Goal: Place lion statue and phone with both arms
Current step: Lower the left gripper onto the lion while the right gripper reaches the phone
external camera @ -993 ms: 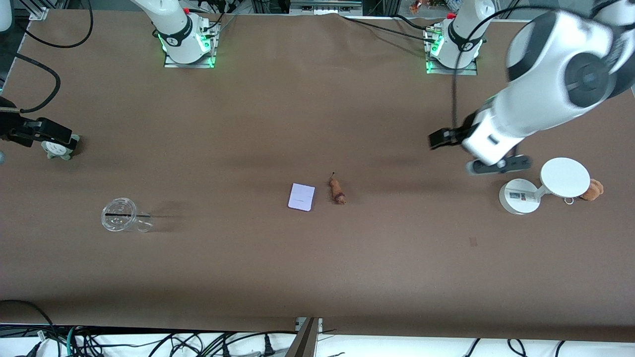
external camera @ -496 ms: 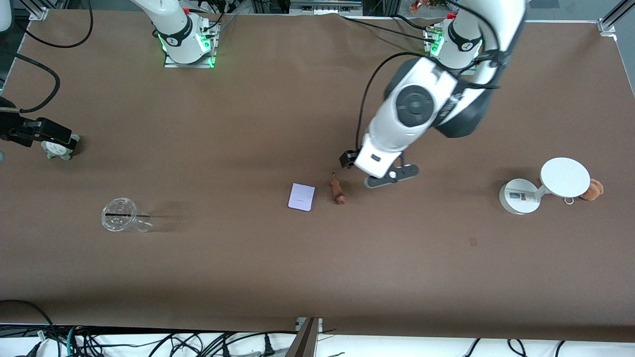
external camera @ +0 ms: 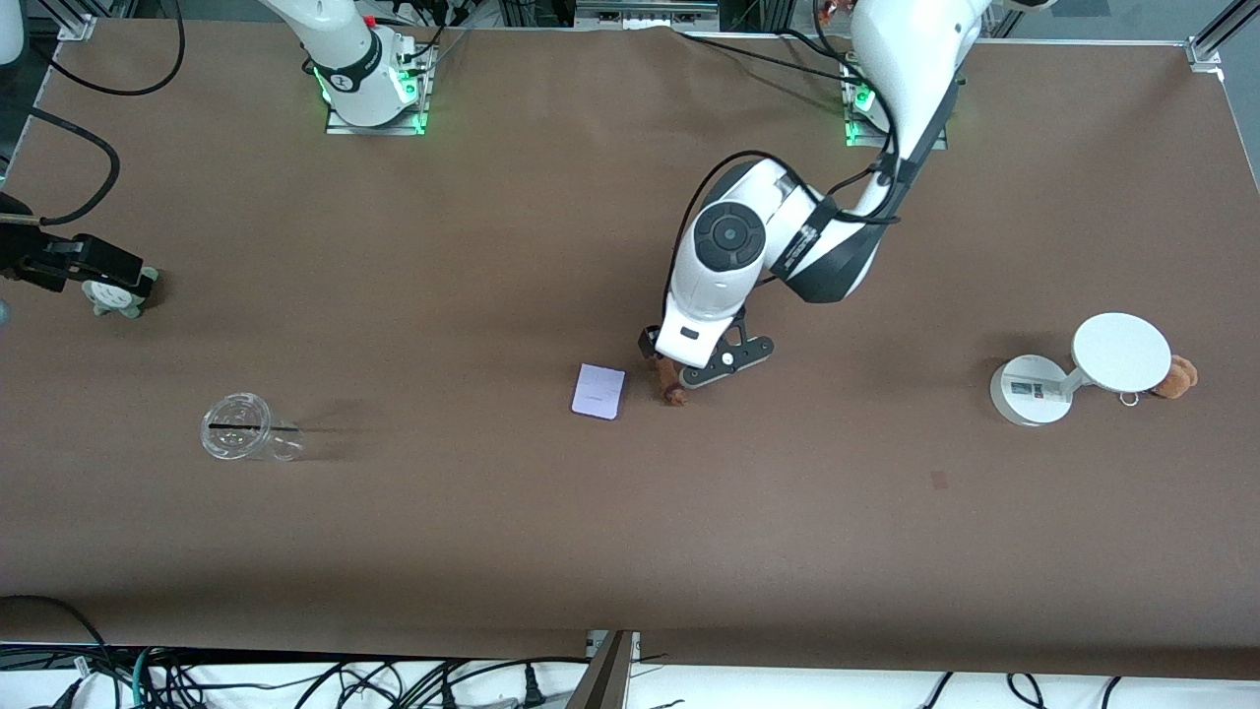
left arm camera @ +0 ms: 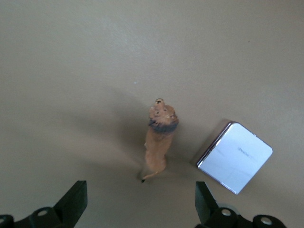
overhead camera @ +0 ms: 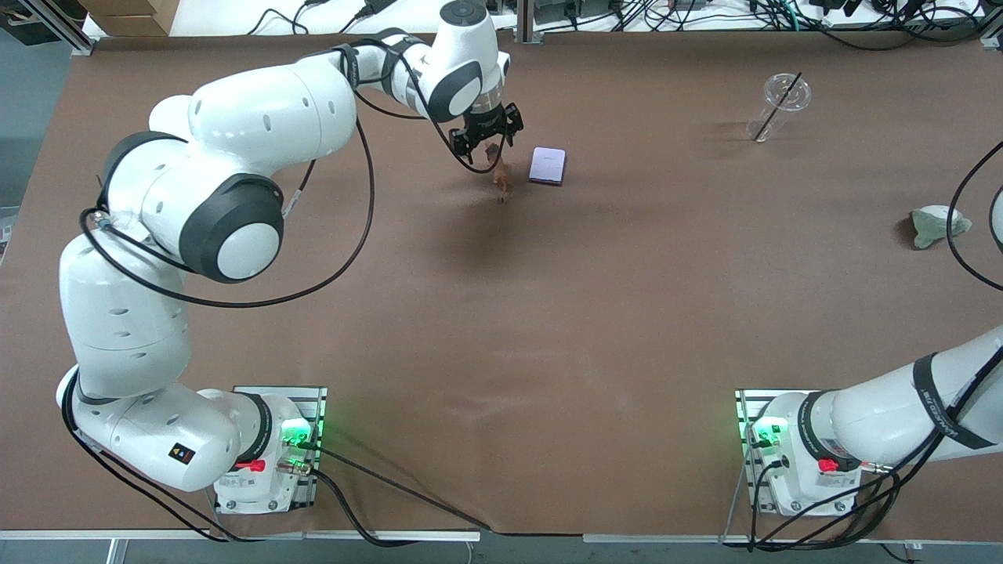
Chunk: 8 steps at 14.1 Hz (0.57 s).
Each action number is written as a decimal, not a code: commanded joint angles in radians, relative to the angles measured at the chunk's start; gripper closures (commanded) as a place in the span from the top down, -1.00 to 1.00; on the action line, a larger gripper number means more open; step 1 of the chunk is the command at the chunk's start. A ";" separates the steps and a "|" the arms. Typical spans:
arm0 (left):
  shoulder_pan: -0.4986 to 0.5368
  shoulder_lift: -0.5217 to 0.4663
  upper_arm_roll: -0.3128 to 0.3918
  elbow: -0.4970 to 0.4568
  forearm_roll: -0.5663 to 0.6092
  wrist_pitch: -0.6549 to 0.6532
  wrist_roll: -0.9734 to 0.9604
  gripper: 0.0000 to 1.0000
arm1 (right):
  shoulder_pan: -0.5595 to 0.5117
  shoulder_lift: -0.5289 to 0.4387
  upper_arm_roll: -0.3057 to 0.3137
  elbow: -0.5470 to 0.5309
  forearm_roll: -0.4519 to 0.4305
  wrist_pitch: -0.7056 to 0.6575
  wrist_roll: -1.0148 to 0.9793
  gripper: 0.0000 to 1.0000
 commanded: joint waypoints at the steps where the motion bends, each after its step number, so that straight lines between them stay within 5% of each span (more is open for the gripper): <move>1: -0.016 0.070 0.014 0.042 0.025 0.084 -0.035 1.00 | 0.020 0.026 -0.002 0.009 0.013 -0.009 -0.002 1.00; 6: -0.025 0.161 0.031 0.046 0.075 0.183 -0.034 1.00 | 0.013 0.061 -0.004 0.007 0.009 -0.012 -0.007 1.00; 8: -0.023 0.164 0.029 0.049 0.077 0.182 -0.029 0.12 | 0.025 0.064 -0.002 0.007 0.009 -0.009 0.013 1.00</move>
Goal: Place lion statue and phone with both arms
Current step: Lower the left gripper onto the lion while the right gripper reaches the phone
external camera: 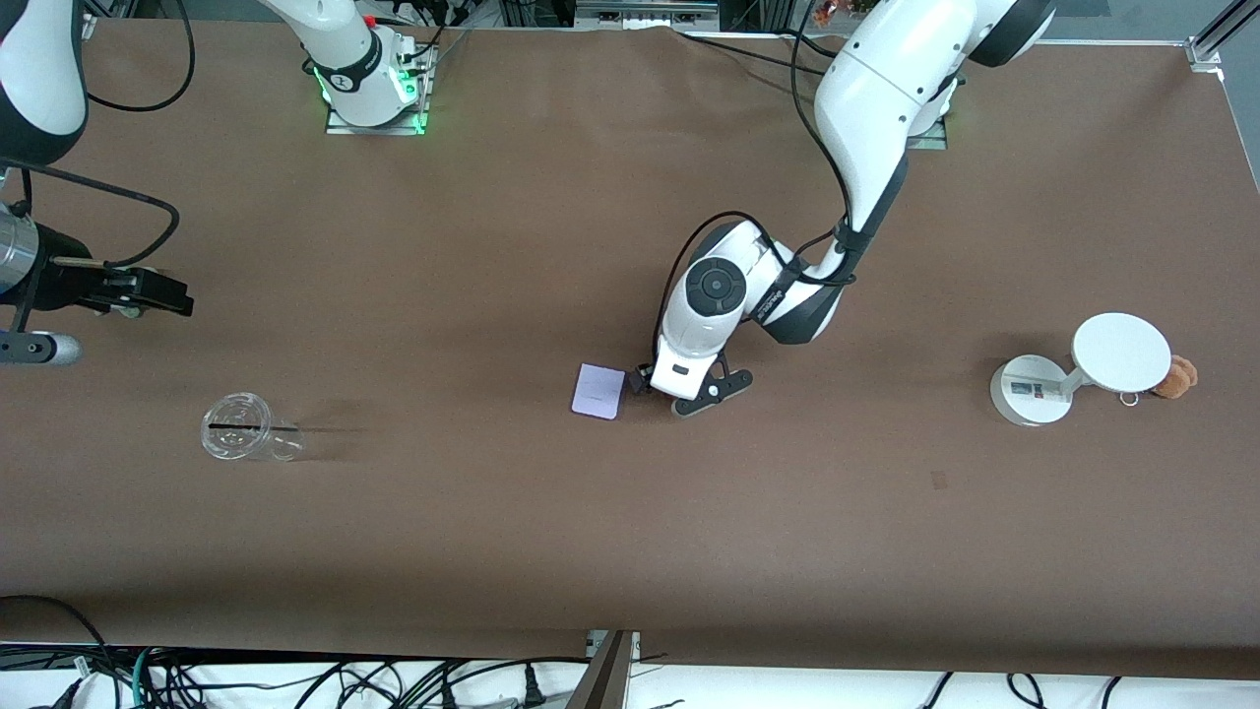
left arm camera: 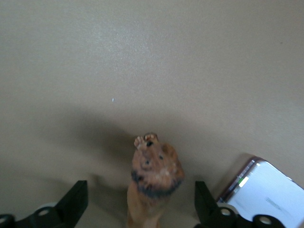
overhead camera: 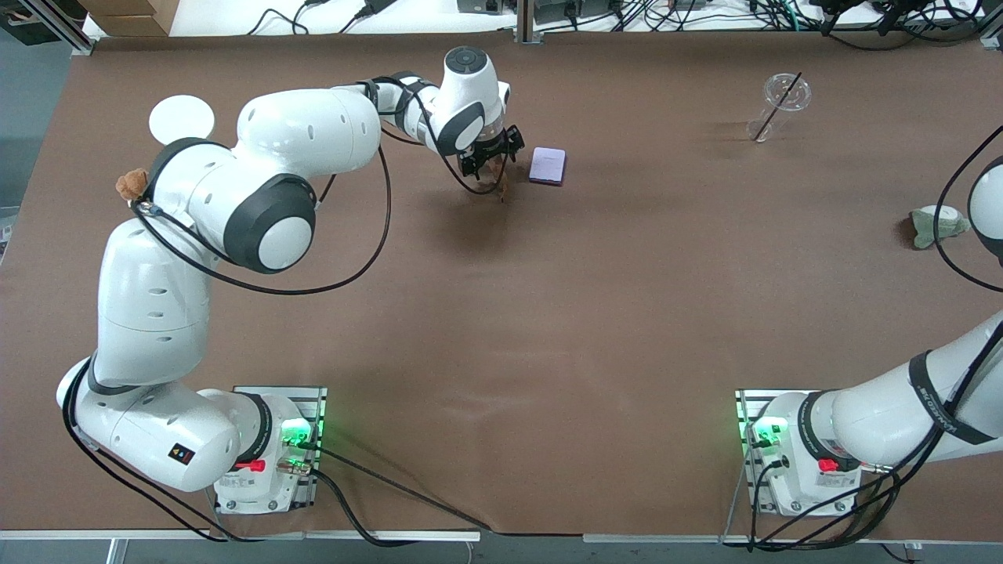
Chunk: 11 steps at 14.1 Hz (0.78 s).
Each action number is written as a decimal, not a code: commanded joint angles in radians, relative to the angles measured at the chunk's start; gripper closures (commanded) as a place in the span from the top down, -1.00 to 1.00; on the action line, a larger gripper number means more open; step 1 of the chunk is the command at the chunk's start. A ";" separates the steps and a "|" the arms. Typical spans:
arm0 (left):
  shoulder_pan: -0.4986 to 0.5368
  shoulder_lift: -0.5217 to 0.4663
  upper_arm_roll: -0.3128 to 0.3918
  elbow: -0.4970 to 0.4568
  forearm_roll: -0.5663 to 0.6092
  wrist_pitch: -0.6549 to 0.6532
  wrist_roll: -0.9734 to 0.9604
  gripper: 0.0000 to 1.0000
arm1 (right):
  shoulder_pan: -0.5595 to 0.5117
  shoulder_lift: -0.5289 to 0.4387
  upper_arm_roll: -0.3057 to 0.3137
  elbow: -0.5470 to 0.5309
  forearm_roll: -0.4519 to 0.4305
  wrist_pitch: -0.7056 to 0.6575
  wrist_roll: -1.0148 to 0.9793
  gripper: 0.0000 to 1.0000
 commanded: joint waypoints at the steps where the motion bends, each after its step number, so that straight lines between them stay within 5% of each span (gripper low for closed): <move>1: -0.018 0.009 0.014 0.039 0.030 -0.008 -0.017 -0.24 | 0.022 0.009 -0.002 0.010 0.006 -0.002 0.015 1.00; 3: -0.006 0.000 0.014 0.039 0.036 -0.011 -0.006 -0.85 | 0.058 0.032 -0.002 0.010 0.010 0.005 0.082 1.00; 4: 0.003 -0.008 0.011 0.037 0.024 -0.012 0.014 -1.00 | 0.078 0.042 -0.002 0.012 0.012 0.009 0.163 1.00; 11: 0.106 -0.109 0.005 -0.027 0.022 -0.138 0.242 -1.00 | 0.294 0.206 0.000 0.012 0.018 0.202 0.493 1.00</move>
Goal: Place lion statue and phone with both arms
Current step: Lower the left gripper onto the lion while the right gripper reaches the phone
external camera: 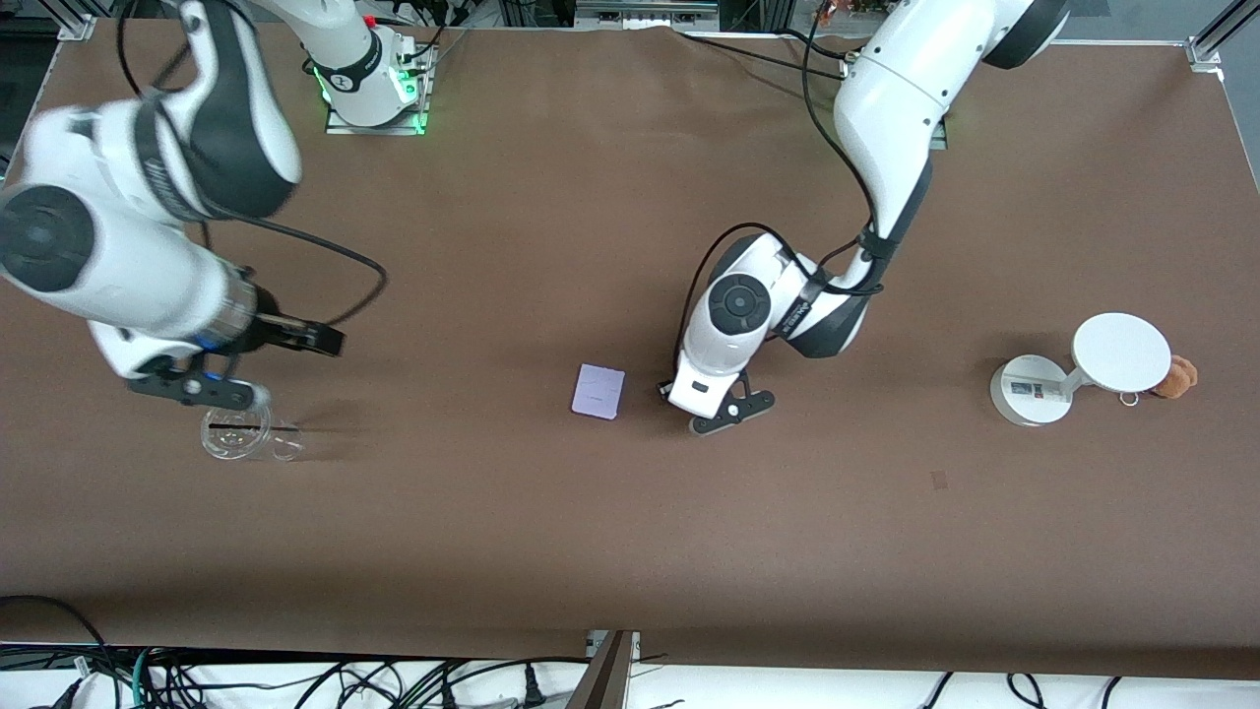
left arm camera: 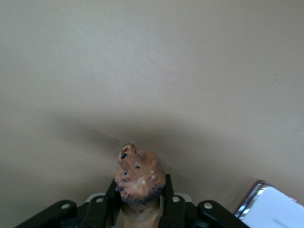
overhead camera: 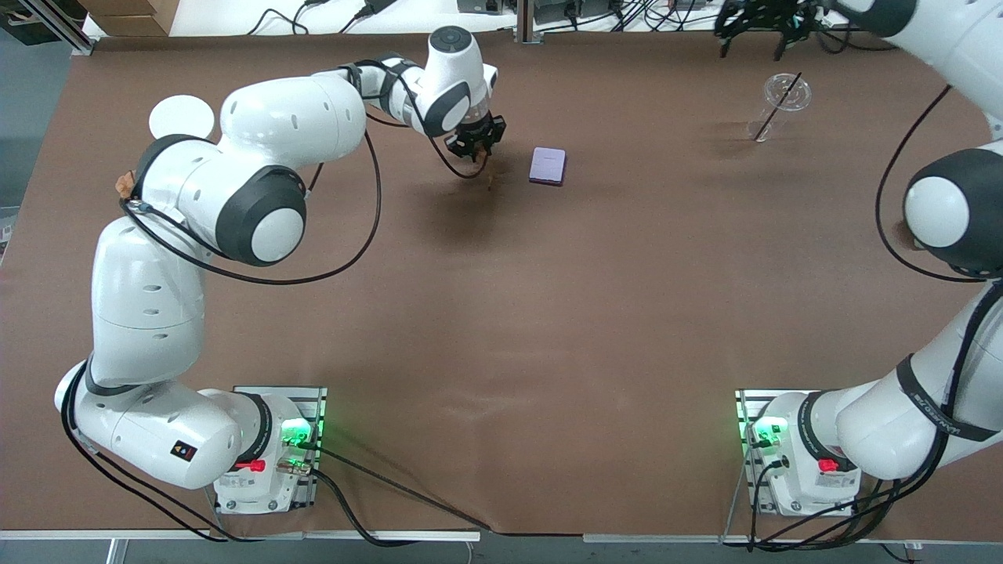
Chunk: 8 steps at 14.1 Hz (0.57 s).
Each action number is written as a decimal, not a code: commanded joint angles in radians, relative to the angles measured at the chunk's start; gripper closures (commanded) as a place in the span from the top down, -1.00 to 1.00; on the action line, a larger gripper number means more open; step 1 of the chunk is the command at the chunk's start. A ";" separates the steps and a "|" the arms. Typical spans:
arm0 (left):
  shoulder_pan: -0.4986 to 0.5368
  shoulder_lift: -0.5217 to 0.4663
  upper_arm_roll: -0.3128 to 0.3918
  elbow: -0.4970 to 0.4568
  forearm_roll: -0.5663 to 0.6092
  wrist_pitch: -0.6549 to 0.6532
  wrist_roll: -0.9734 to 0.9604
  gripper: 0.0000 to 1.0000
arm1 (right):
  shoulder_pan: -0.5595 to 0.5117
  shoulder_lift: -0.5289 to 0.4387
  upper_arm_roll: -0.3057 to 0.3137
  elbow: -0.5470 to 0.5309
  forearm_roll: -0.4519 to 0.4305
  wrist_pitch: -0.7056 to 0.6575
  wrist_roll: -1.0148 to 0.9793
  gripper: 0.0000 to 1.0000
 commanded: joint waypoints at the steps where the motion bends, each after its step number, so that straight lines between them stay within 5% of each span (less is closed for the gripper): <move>1: 0.084 -0.093 -0.007 -0.091 0.018 -0.037 0.159 -1.00 | 0.080 0.095 -0.010 0.015 0.016 0.100 0.135 1.00; 8: 0.376 -0.220 -0.034 -0.300 0.018 -0.039 0.685 -1.00 | 0.242 0.279 -0.010 0.024 0.102 0.430 0.414 1.00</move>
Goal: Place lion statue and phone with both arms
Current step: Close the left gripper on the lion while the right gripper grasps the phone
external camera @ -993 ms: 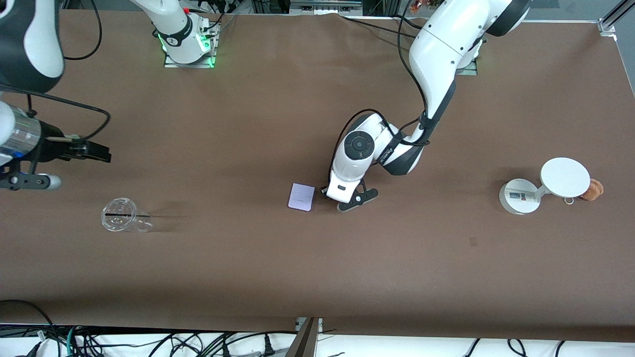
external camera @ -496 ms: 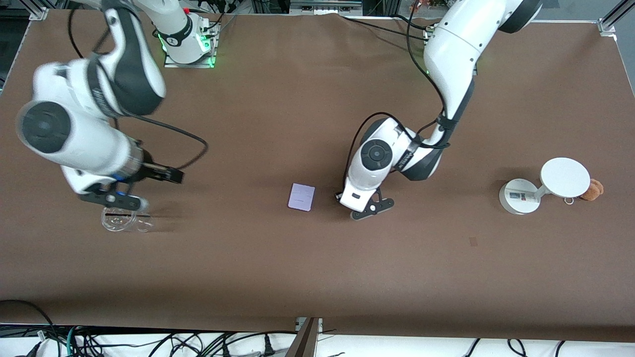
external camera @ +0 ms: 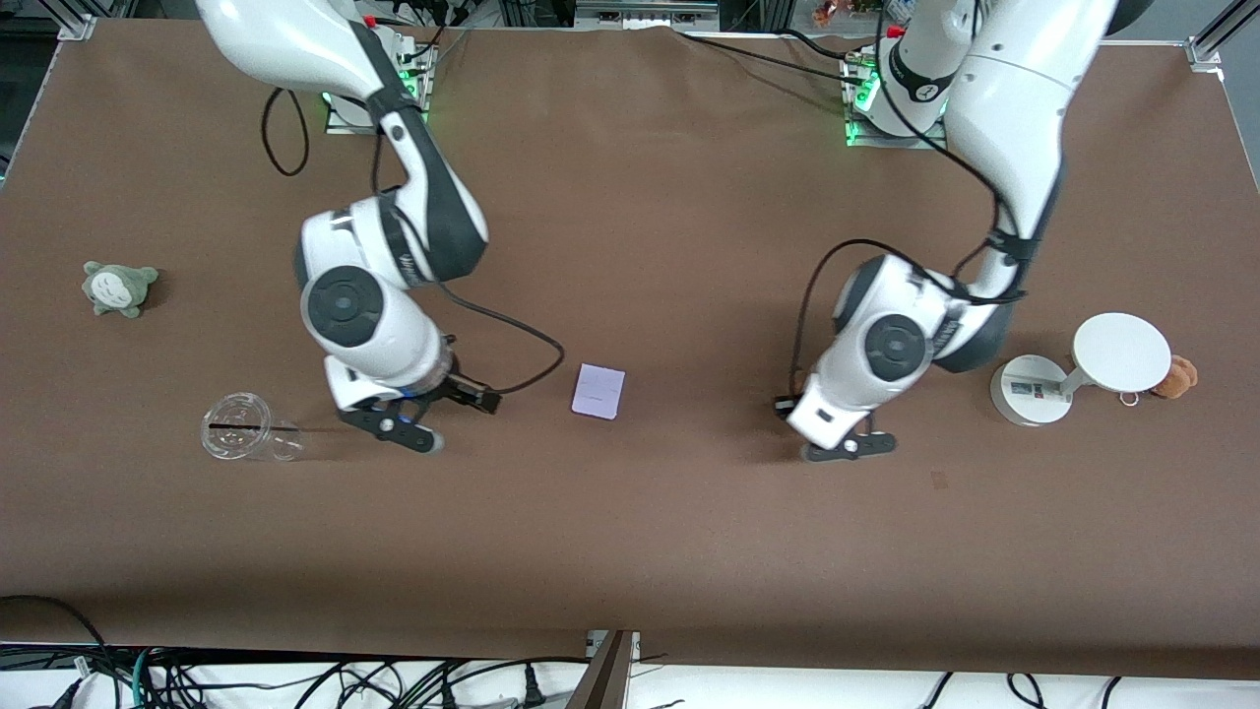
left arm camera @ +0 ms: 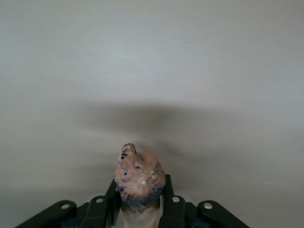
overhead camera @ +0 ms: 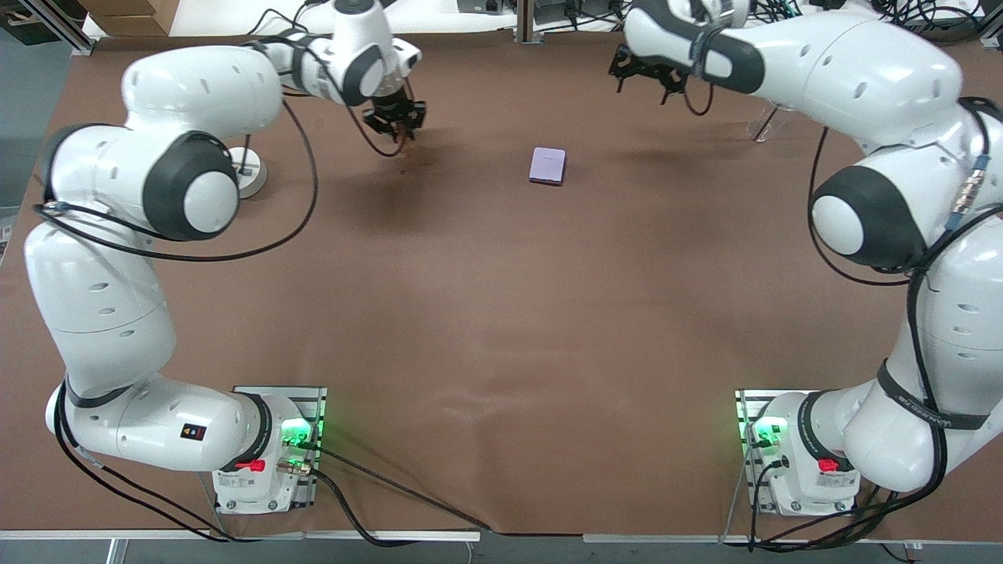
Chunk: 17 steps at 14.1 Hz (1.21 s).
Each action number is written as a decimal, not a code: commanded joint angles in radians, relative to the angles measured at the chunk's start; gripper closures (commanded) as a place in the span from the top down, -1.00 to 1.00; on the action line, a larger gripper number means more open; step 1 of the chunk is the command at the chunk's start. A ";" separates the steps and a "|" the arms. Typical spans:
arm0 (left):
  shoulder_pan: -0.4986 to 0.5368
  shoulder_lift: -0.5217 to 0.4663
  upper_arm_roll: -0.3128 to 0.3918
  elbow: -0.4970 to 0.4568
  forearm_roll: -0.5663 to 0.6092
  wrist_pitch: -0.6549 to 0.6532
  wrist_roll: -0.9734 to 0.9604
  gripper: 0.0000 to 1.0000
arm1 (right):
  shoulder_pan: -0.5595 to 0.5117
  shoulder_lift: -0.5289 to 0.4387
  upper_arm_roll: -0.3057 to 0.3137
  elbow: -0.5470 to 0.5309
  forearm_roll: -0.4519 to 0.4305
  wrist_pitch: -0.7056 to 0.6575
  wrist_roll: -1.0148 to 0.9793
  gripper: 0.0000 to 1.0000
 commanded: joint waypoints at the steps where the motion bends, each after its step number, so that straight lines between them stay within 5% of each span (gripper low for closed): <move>1: 0.122 -0.077 -0.022 -0.127 0.018 0.000 0.235 -1.00 | 0.087 0.083 -0.013 0.022 0.018 0.128 0.096 1.00; 13: 0.199 -0.042 0.008 -0.118 0.067 -0.005 0.341 -1.00 | 0.228 0.275 -0.015 0.116 0.009 0.227 0.205 1.00; 15: 0.202 -0.036 0.007 -0.118 0.069 -0.005 0.341 -0.58 | 0.233 0.288 -0.015 0.118 0.009 0.260 0.204 1.00; 16: 0.202 -0.034 0.007 -0.118 0.067 -0.005 0.341 -0.24 | 0.233 0.295 -0.015 0.118 0.009 0.267 0.202 1.00; 17: 0.202 -0.031 0.007 -0.117 0.066 -0.005 0.340 0.30 | 0.233 0.301 -0.015 0.118 0.009 0.271 0.202 1.00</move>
